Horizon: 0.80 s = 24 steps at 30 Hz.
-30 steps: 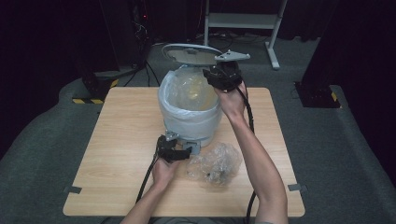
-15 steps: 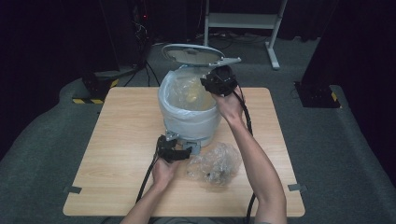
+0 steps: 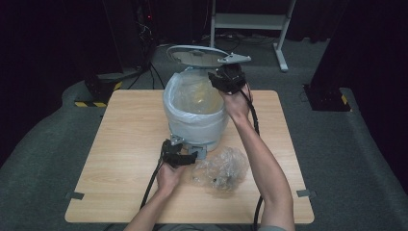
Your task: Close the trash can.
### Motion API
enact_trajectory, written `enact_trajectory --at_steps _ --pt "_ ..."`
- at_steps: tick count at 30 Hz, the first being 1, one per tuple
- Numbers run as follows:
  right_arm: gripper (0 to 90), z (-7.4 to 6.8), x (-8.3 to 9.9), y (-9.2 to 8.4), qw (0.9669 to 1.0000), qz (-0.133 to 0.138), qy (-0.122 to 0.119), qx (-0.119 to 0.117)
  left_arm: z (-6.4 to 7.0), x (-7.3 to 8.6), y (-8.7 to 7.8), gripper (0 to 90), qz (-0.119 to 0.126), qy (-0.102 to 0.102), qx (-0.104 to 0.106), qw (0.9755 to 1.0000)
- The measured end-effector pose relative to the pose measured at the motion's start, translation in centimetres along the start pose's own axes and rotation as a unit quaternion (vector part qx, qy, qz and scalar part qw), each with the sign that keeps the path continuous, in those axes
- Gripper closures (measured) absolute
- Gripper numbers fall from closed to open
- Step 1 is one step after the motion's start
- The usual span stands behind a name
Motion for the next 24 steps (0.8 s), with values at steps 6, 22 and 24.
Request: enact_trajectory --at_steps 6,22,24 --pt "65.6 0.0 2.4 2.4 0.9961 -0.085 -0.011 -0.021 0.0 0.0 0.0 13.5 0.000 0.000 0.000 1.0000" --pt "52.9 -0.7 3.4 -2.2 0.9977 -0.022 0.005 -0.064 0.0 0.0 0.0 13.5 0.000 -0.001 0.001 1.0000" --pt "50.1 -0.6 3.7 -3.0 0.9976 -0.015 0.008 -0.066 0.0 0.0 0.0 13.5 0.000 0.000 0.001 1.0000"
Point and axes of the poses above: each handheld gripper's, and its own axes: y roughly forward along the jaws, x roughly out of its underside, z roughly to its right, the point moved 9 cm from there along y, roughly forward along the jaws, and after that the axes turned 9 degrees about -z, right-handed, at the moved point
